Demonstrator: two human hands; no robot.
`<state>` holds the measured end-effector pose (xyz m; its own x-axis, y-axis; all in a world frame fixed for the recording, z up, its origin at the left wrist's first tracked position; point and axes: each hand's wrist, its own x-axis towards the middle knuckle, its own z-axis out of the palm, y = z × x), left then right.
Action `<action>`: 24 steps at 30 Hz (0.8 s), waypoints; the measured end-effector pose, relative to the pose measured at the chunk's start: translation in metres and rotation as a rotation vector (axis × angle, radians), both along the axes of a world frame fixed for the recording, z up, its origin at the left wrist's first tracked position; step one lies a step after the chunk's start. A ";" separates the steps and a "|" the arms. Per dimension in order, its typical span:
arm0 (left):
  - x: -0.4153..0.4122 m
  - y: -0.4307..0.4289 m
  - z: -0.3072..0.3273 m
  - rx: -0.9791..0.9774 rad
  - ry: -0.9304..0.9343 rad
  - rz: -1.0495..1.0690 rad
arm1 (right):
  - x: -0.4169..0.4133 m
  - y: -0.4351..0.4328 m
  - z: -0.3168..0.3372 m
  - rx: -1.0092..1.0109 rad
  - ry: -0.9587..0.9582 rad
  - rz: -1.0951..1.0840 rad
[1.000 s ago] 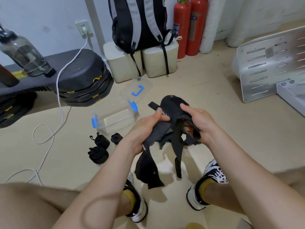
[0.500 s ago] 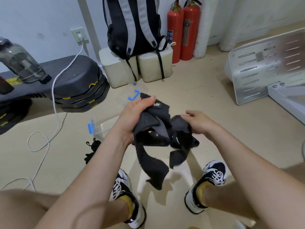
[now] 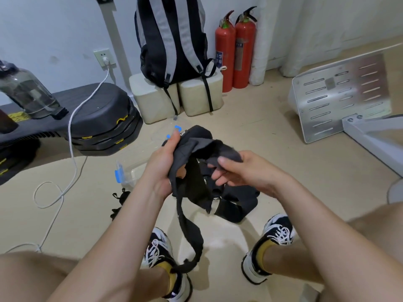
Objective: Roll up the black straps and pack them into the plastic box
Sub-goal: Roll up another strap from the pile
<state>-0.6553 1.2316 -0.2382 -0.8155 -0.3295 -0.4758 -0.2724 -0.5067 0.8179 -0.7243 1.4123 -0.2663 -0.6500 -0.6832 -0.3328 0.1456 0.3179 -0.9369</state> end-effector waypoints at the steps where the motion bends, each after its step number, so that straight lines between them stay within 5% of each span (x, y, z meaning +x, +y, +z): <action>1: 0.004 0.004 0.001 -0.001 -0.017 0.001 | -0.003 0.003 0.004 -0.001 0.032 -0.057; 8: 0.025 0.004 -0.002 -0.178 -0.216 -0.202 | -0.026 0.007 0.040 -0.241 0.131 -0.639; 13: 0.026 -0.008 0.021 -0.173 -0.049 -0.053 | -0.028 0.001 0.064 -0.116 0.308 -0.494; 18: 0.009 -0.019 0.040 -0.184 0.184 0.011 | -0.033 -0.018 0.080 -0.152 0.193 -0.452; 24: -0.016 -0.024 0.074 -0.308 0.249 -0.015 | -0.048 -0.034 0.092 -0.207 0.232 -0.240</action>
